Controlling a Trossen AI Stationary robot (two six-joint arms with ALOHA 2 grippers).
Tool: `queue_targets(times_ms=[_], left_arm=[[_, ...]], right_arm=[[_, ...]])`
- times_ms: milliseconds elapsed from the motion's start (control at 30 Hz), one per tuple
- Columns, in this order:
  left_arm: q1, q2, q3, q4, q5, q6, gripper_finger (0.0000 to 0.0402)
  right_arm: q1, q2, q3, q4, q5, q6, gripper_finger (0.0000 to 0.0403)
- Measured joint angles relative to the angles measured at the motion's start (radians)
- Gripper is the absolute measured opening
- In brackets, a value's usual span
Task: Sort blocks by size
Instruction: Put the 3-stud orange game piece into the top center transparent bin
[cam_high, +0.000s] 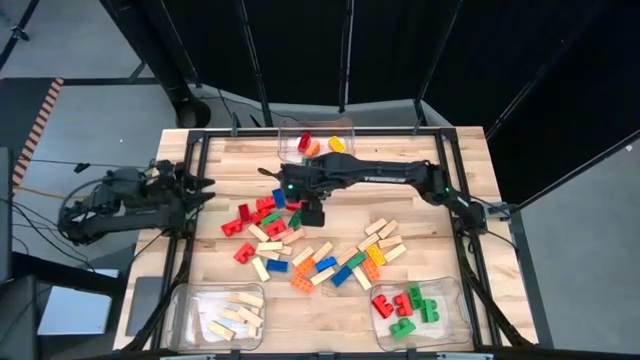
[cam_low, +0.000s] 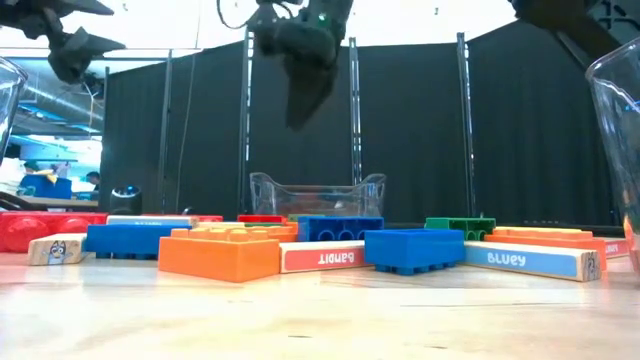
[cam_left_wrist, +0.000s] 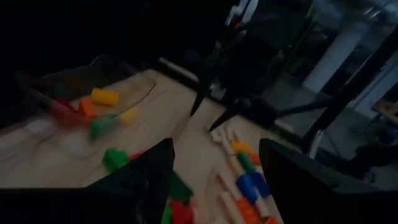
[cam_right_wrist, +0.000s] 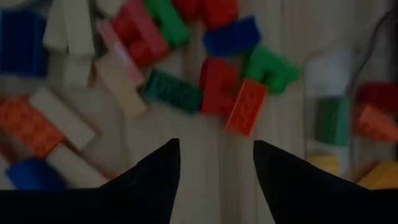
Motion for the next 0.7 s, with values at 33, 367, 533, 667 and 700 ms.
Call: queue_targets(times_ms=[33,367,533,667,700], left_arm=[[0.000,-0.001,0.000,0.006,0.001,0.003,0.0245],[0.000,-0.001,0.002,-0.035,-0.002,0.014,0.0245],[0.000,-0.001,0.002,-0.041,-0.010,-0.001,0.0245],[0.000,-0.001,0.002,-0.048,-0.003,-0.015,0.0245],[0.000,-0.001,0.002,-0.055,-0.002,-0.018,0.0245]], right_arm=[[-0.008,0.005,-0.003,0.005,-0.001,0.001,0.0224],[-0.131,0.025,-0.245,0.007,-0.217,0.111,0.0305],[-0.162,0.013,-0.309,0.075,-0.237,0.125,0.0296],[-0.131,-0.101,-0.505,0.234,-0.236,0.110,0.0283],[-0.122,-0.154,-0.584,0.305,-0.235,0.120,0.0280]])
